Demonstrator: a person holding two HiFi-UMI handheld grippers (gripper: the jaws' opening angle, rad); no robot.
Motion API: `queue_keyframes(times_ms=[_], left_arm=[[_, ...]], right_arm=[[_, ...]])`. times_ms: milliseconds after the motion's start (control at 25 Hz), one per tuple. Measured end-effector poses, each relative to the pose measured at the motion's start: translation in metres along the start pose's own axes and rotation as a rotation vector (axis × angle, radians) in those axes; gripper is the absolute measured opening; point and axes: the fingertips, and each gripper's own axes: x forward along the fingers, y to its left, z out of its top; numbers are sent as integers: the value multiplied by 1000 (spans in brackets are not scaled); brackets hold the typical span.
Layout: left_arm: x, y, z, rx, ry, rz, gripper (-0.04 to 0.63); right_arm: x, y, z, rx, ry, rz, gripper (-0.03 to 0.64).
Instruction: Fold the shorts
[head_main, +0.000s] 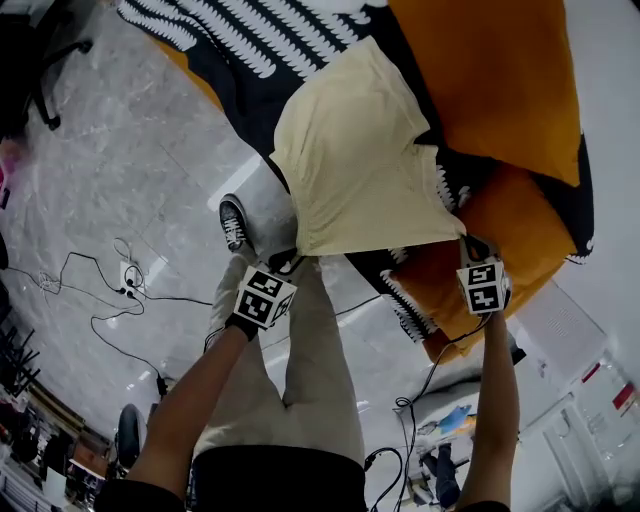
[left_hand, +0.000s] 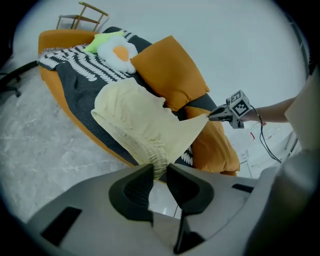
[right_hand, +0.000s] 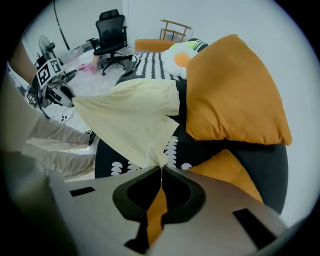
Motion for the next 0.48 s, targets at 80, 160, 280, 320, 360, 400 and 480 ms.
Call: queue_keyframes(times_ms=[80,160,280,320,360,400,480], left_arm=[[-1,0,3,-51,-17,-1,95],[-4,3,9,-95,-35,1,95],[-11,10,21,-150,-44,15,95],[-14,11,25,-162,-45,18,97],[-17,11,28,-170,-46,23,97],[-21,12,30,-177,-48,29,97],[-26,23,36,-188,-53,40,97]], right_arm=[[-1,-11,20,-25,-4,7,25],[0,-21,44,-34,-8,22,25],[1,-36,78,-12,-9,60,25],[-1,-42,89,-7,-7,64,25],[-4,-45,100,-12,-1,63,25],[-6,-46,111,-26,8,59,25],[-4,-47,139,-64,23,47,25]])
